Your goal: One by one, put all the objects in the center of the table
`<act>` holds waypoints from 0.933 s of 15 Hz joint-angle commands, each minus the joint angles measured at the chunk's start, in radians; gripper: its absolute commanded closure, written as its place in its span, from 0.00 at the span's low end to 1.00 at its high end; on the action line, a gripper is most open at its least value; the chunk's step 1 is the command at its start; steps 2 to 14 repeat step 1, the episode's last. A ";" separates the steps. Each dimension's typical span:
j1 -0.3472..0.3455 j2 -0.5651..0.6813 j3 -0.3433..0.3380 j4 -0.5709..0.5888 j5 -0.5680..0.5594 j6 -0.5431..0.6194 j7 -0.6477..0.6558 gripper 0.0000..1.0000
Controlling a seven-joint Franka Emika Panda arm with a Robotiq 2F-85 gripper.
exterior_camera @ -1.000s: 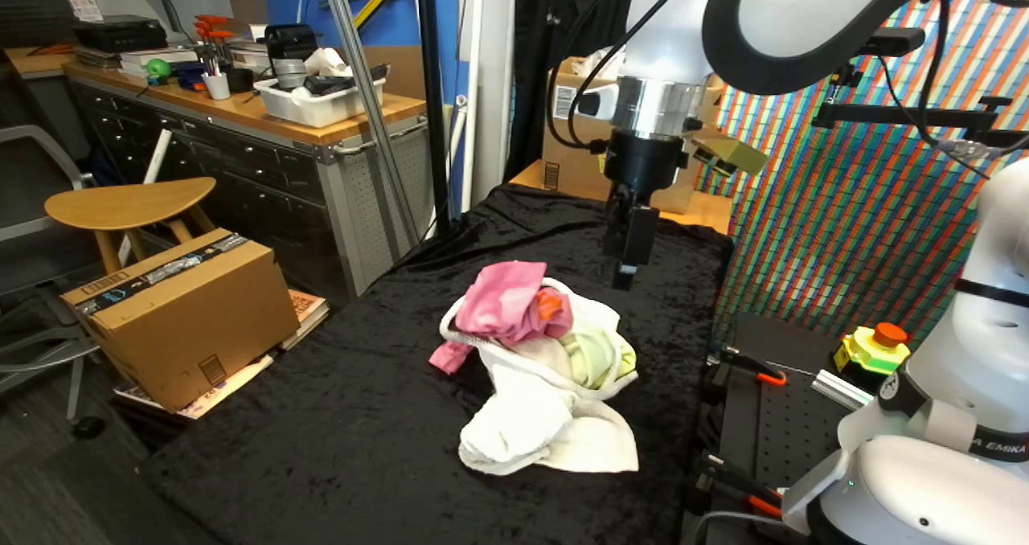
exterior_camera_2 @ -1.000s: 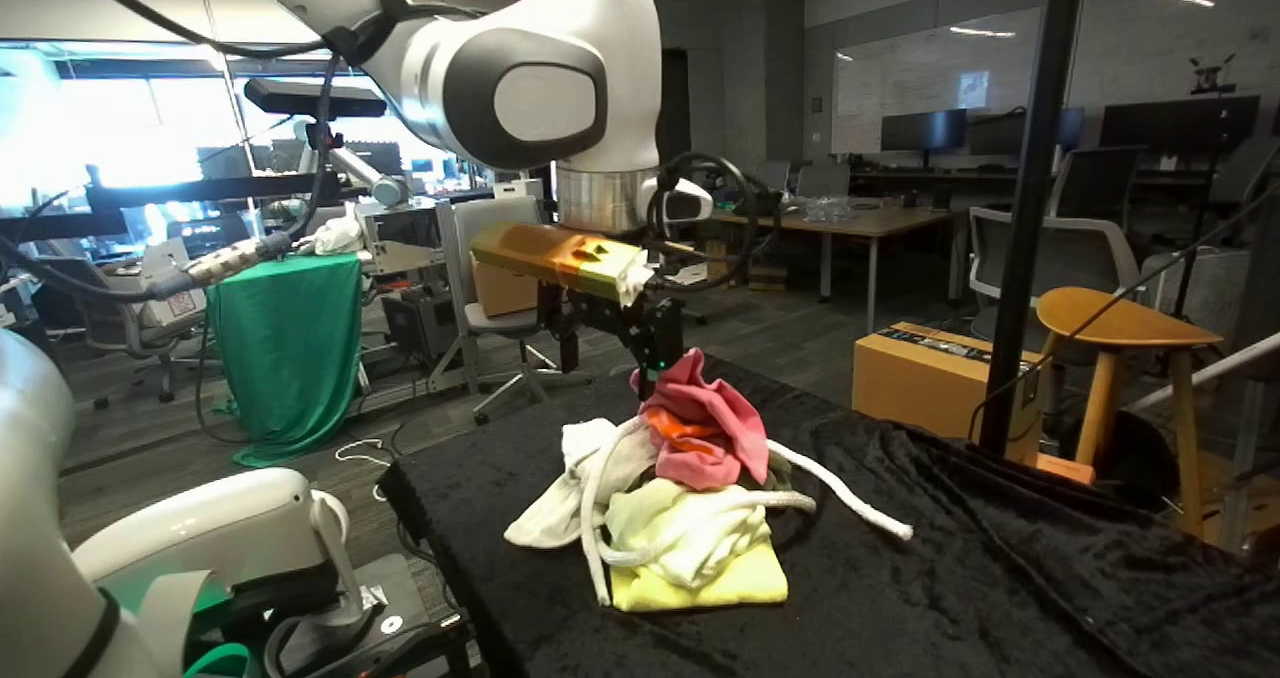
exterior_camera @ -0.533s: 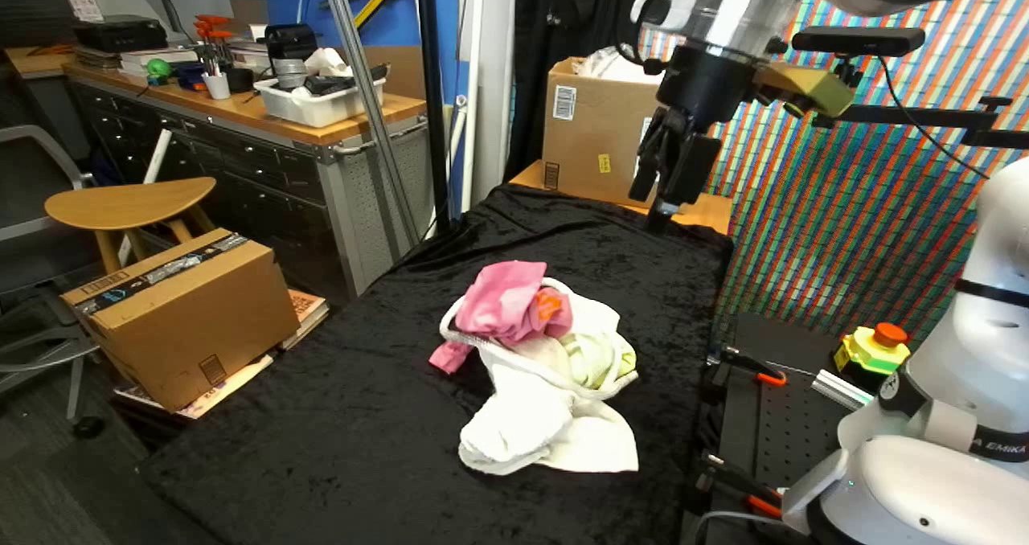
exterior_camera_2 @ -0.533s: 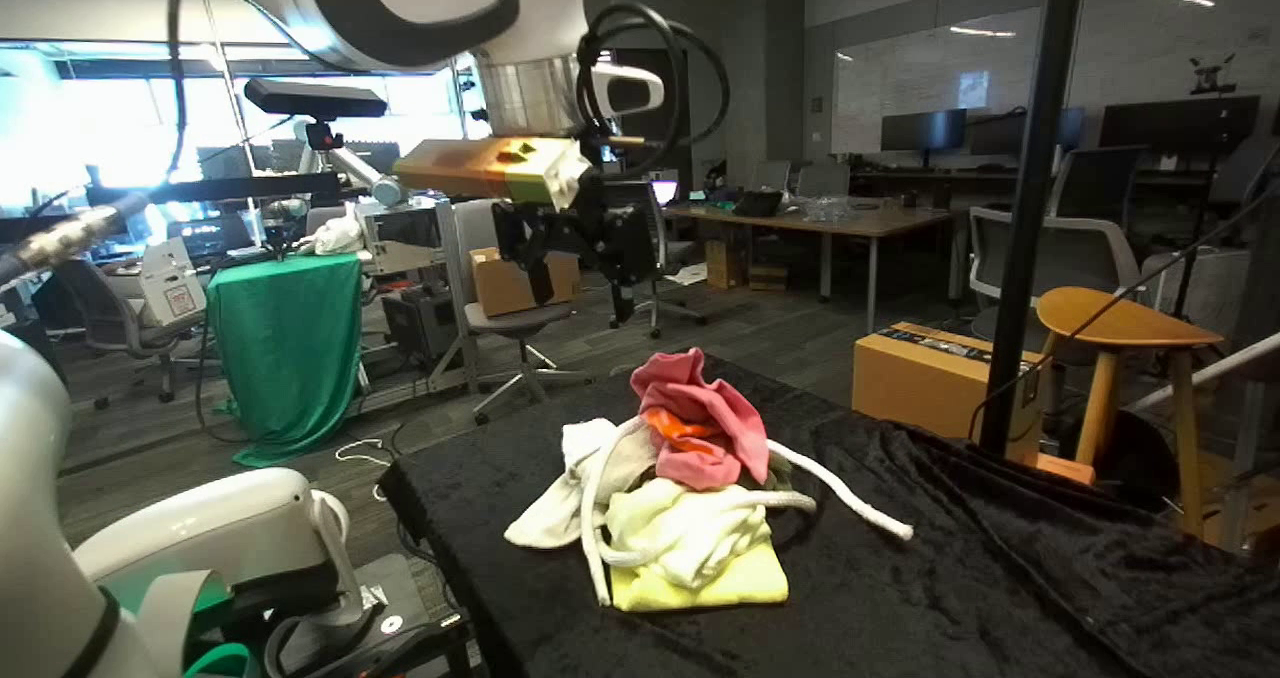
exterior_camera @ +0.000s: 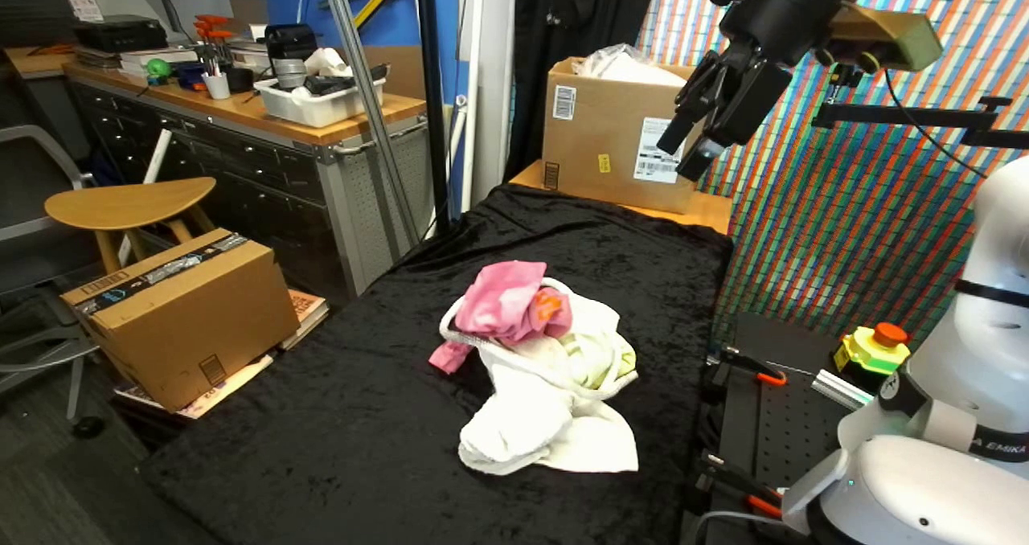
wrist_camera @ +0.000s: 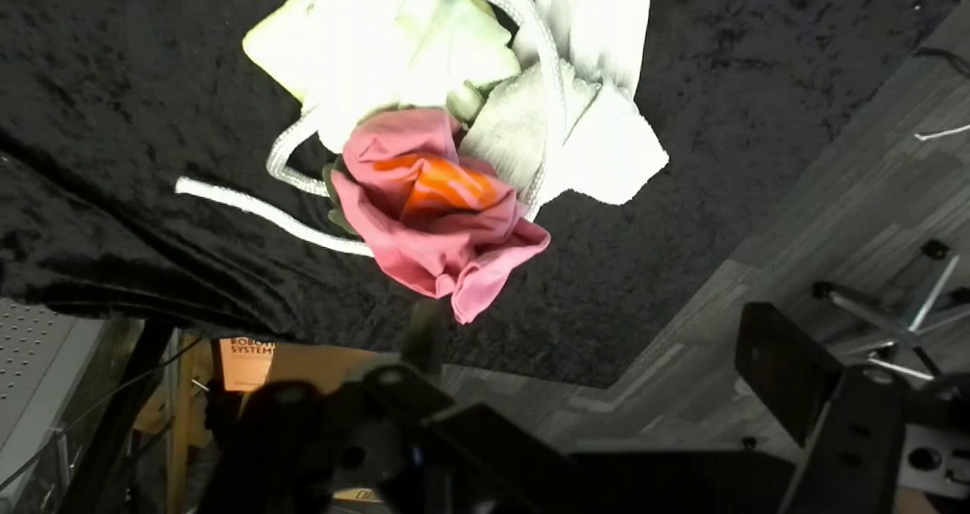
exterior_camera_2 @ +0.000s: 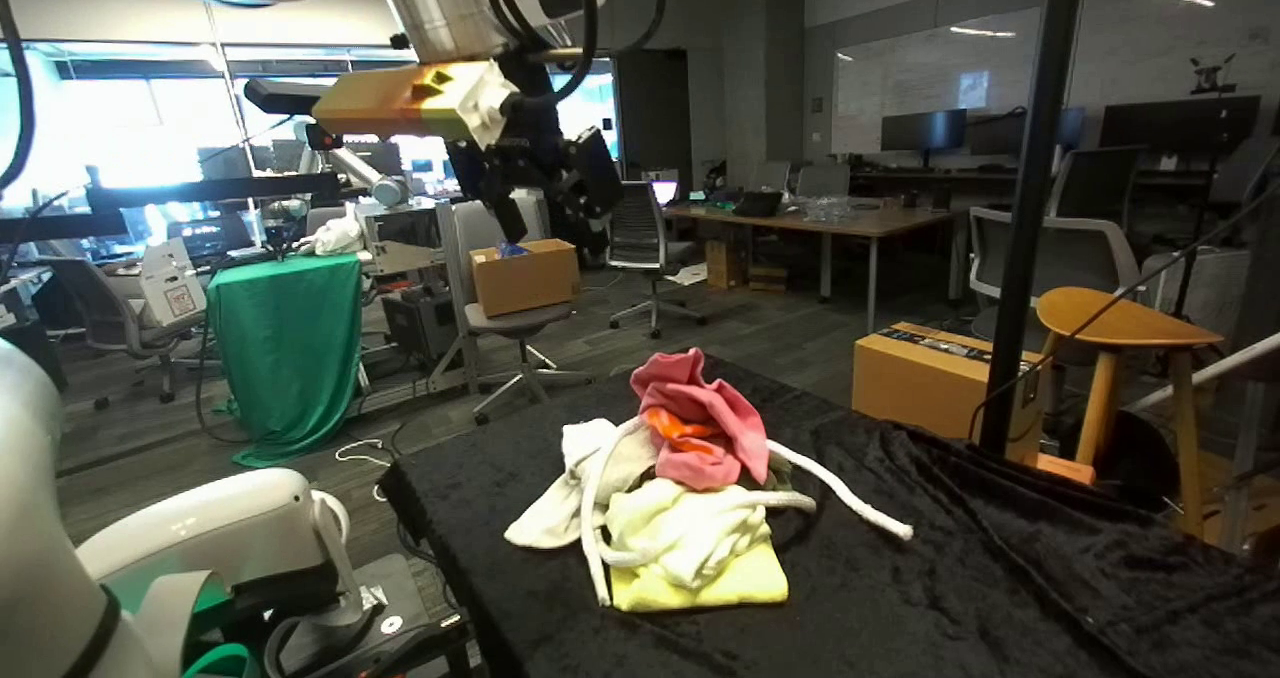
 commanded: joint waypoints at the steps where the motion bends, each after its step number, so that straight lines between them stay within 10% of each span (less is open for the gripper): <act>1: 0.015 -0.007 -0.015 0.001 -0.013 -0.001 0.013 0.00; 14: 0.015 -0.007 -0.015 0.001 -0.013 -0.001 0.013 0.00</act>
